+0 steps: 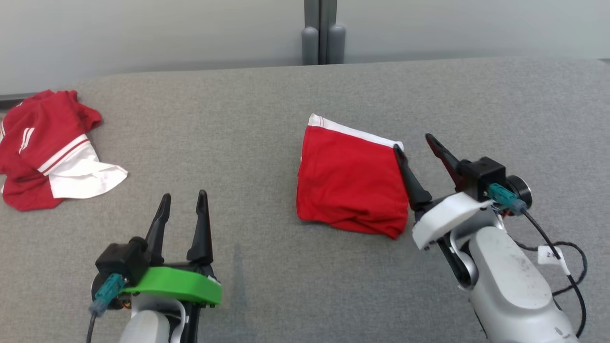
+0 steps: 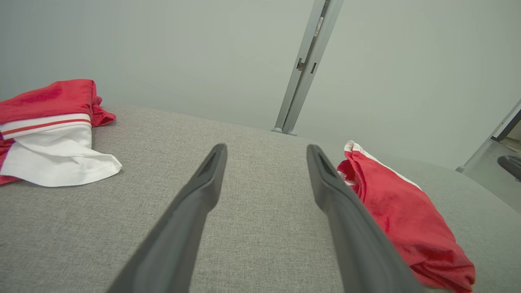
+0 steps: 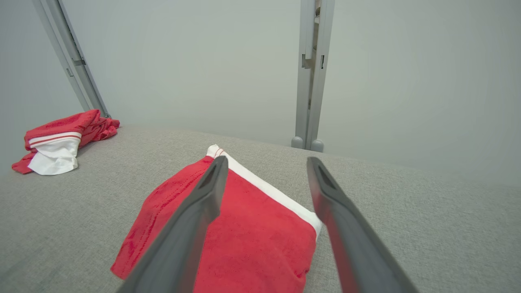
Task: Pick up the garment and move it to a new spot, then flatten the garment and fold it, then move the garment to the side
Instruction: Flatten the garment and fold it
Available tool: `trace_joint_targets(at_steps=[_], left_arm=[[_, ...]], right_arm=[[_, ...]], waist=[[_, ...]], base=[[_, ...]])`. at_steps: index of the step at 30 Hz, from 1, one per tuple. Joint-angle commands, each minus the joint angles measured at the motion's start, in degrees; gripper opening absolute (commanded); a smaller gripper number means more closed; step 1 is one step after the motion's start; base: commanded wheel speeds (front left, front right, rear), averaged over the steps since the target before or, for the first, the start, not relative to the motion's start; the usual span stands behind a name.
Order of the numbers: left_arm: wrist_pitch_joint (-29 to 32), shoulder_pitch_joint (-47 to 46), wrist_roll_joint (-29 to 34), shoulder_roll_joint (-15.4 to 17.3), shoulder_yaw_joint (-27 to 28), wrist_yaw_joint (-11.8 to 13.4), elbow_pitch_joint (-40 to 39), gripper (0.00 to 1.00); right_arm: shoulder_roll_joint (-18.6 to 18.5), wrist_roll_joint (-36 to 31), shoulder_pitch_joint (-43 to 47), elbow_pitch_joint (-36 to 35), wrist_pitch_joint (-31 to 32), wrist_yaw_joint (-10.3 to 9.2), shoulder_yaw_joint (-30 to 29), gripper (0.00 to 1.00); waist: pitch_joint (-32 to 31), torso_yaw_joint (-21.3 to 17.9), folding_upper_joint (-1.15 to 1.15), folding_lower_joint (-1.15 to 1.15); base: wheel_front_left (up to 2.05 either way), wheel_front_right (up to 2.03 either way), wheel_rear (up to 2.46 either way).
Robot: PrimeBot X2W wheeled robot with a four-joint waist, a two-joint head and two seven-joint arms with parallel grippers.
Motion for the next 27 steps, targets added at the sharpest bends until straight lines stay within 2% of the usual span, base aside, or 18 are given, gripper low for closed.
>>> trace_joint_targets(at_steps=[1, 11, 19, 27], left_arm=[[0.0, 1.7, -0.1, 0.2, 0.3, 0.3, 0.0, 1.00], [0.0, 7.8, -1.5, 0.2, 0.3, 1.6, -1.0, 1.00], [0.0, 9.1, -1.8, 0.2, 1.3, 2.0, -1.3, 1.00], [0.0, 8.9, -1.4, 0.2, 1.9, 1.7, -1.2, 1.00]], right_arm=[[-0.2, -0.2, 2.3, -1.1, -0.2, -0.09, -1.8, 1.00], [-0.2, 0.4, 13.1, -6.1, -0.2, -0.09, -9.7, 1.00], [-0.2, 1.2, 18.1, -8.7, -0.3, -0.09, -11.5, 1.00], [-0.2, 1.1, 18.4, -9.2, -0.3, -0.09, -11.7, 1.00]], waist=[[-1.3, -0.9, 0.00, 0.00], [-3.7, -1.6, 0.00, 0.00], [-4.1, -1.4, 0.00, 0.00], [-3.9, -1.3, 0.00, 0.00]], base=[[0.00, 0.00, 0.00], [0.00, 0.00, 0.00], [0.00, 0.00, 0.00], [0.00, 0.00, 0.00]])
